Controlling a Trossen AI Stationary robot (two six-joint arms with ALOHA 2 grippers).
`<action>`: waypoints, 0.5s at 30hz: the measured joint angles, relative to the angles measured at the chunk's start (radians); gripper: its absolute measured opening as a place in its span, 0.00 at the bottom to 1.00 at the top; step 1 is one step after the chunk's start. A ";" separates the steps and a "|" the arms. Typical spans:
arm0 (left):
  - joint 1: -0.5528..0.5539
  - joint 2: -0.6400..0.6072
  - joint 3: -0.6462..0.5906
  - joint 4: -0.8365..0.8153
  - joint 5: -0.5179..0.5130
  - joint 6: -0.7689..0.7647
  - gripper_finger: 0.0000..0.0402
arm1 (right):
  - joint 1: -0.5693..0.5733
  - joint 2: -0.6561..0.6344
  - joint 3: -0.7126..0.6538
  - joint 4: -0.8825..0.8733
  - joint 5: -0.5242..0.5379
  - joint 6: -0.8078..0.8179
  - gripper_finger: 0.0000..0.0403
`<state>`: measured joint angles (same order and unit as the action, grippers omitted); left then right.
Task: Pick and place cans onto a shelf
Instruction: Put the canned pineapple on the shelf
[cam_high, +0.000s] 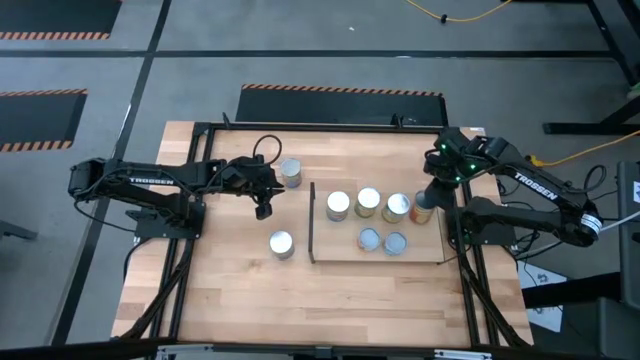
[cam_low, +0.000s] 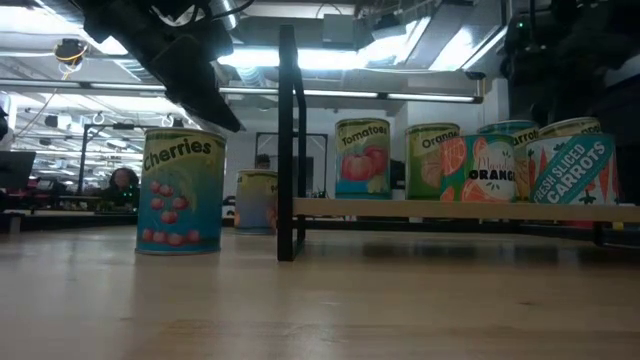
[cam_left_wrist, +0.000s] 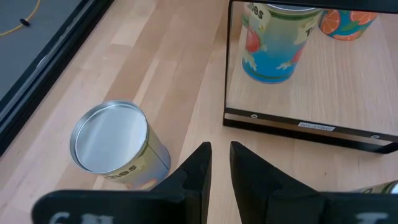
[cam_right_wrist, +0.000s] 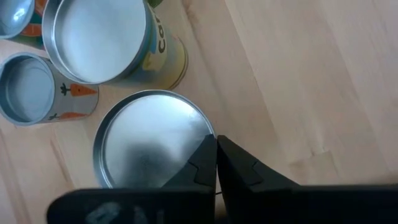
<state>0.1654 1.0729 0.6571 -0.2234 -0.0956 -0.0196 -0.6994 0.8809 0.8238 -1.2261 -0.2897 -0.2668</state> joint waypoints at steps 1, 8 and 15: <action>0.000 0.000 0.000 0.000 0.000 0.000 0.13 | 0.000 0.000 0.000 0.003 0.000 0.000 0.03; 0.000 0.000 0.000 0.000 0.000 0.000 0.13 | 0.000 0.000 0.000 0.003 0.001 0.037 0.04; 0.000 0.000 0.000 0.000 0.000 0.000 0.13 | 0.000 0.000 0.000 0.001 0.008 0.052 0.04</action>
<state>0.1653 1.0729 0.6571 -0.2237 -0.0956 -0.0196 -0.6994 0.8810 0.8238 -1.2247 -0.2819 -0.2150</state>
